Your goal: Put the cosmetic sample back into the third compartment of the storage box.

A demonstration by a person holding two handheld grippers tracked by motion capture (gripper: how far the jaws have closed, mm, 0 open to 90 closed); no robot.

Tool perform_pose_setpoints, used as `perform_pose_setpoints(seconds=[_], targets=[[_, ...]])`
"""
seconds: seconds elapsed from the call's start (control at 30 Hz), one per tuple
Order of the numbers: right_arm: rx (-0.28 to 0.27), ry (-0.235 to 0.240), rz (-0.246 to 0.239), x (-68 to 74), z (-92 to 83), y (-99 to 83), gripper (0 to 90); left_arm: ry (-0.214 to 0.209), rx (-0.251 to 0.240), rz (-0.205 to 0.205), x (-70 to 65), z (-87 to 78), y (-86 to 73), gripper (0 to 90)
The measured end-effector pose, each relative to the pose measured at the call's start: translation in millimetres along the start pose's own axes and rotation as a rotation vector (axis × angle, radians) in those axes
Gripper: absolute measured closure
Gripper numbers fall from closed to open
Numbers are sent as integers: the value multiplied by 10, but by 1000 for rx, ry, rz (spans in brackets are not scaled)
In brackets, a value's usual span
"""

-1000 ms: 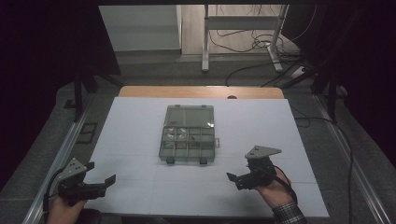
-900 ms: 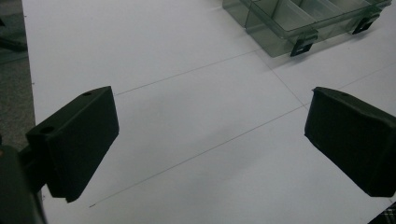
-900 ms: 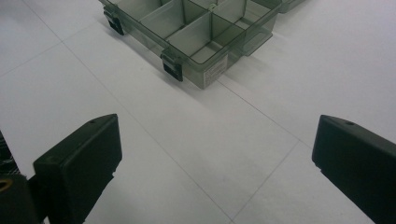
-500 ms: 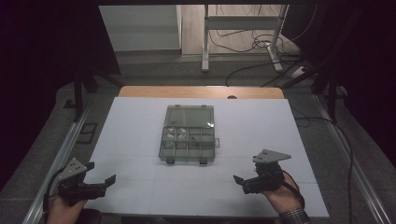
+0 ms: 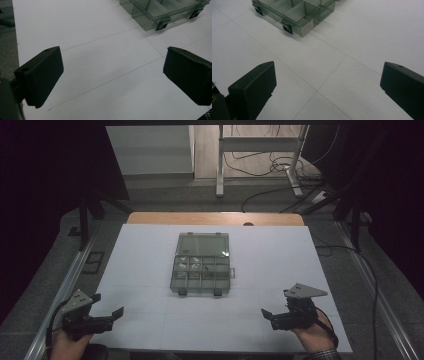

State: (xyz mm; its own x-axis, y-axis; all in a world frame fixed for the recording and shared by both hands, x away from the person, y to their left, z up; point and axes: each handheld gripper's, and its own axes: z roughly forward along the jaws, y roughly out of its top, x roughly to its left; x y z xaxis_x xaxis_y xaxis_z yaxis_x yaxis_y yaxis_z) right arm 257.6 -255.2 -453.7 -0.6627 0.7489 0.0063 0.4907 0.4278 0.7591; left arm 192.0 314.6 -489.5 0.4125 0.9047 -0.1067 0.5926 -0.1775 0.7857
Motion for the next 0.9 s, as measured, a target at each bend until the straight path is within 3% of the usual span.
perform_pose_setpoints(seconds=[0.9], targets=[[9,-108,93,-96,-305,-369,8,5,3,2,-5,3,1,33]])
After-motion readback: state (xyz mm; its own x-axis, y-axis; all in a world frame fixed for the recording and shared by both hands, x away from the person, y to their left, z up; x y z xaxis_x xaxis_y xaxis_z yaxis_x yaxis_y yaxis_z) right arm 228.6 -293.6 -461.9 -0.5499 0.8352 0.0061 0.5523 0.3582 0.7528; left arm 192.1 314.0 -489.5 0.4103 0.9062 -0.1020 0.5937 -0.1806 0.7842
